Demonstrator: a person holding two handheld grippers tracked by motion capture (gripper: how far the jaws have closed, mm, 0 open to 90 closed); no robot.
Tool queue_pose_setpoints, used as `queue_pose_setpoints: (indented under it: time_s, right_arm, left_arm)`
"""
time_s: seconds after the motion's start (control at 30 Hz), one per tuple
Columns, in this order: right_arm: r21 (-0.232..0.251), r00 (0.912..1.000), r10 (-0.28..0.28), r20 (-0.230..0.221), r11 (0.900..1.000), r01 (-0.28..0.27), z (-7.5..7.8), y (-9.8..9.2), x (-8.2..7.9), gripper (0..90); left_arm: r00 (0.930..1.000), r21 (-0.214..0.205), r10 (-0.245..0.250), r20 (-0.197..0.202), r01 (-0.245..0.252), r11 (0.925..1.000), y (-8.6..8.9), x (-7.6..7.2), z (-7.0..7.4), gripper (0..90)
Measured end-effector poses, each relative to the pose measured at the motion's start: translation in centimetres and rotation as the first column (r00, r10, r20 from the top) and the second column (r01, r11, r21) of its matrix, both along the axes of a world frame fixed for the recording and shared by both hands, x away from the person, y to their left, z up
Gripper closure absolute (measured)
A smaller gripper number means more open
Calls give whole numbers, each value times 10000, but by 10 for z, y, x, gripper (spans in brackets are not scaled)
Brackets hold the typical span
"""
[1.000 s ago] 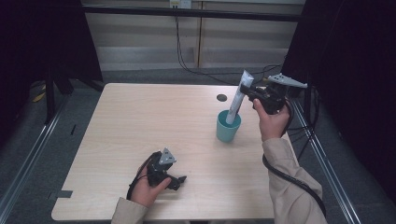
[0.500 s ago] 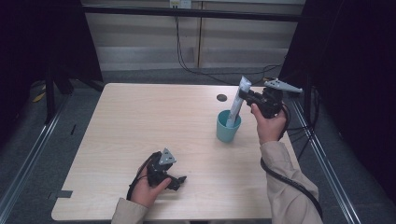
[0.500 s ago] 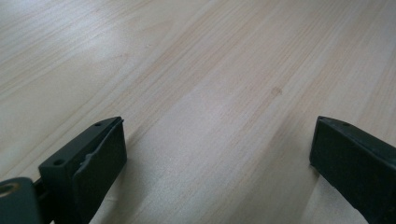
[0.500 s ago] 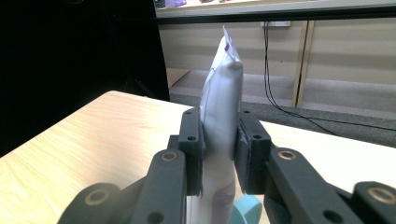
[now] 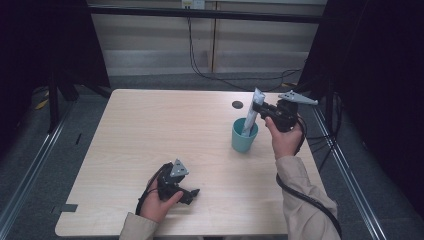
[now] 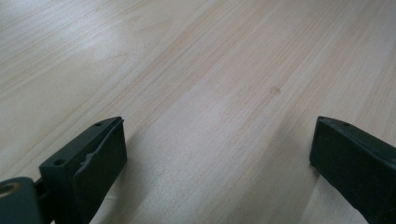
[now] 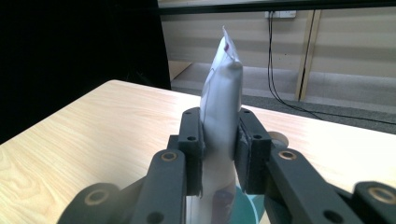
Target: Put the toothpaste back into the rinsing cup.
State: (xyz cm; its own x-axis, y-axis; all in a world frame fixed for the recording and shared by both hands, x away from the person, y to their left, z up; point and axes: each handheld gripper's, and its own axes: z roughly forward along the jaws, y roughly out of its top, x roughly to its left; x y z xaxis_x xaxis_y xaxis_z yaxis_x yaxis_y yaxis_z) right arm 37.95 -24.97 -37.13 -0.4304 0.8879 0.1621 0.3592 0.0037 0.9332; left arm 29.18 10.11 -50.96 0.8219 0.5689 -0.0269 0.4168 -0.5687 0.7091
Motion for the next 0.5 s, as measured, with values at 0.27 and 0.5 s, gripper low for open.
queue_pose_setpoints:
  time_s: [0.27,0.5]
  right_arm:
    - [-3,9999,21,-109,10000,-21,-8,2,-2,743]
    - [-2,9999,10,-133,10000,-10,-14,3,-4,742]
  left_arm:
    - [10000,-30,20,11,-20,10000,0,-1,0,37]
    - [10000,-17,31,-21,-31,10000,0,-1,0,37]
